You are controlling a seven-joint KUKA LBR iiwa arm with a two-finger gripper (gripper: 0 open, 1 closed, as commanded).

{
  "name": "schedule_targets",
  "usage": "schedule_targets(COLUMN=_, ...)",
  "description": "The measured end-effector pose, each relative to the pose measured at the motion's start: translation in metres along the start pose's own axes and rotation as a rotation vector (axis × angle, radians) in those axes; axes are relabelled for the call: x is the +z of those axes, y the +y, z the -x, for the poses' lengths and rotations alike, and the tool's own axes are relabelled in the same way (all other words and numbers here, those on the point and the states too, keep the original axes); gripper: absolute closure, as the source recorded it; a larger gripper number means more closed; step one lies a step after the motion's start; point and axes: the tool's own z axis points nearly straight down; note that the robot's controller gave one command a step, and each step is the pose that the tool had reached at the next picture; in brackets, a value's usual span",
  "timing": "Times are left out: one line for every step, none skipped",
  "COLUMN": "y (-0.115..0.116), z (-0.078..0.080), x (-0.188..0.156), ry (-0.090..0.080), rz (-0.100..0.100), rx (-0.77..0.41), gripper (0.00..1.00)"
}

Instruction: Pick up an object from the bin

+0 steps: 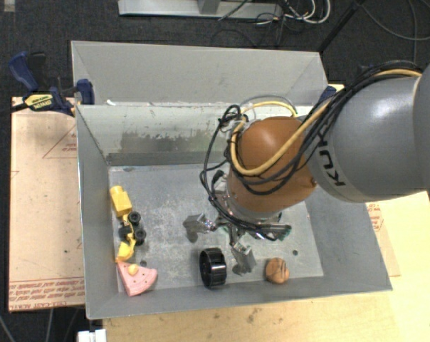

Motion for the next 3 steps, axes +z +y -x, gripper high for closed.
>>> schedule_targets(y=0.001, z=0.009, x=0.008, ry=0.000, rz=0.001, rx=0.042, gripper=0.00)
schedule_targets(y=0.002, z=0.011, x=0.011, ry=-0.001, rz=-0.001, rx=-0.047, gripper=0.00)
schedule_targets(y=0.005, z=0.001, x=0.034, ry=0.002, rz=-0.001, rx=0.040, gripper=1.00)
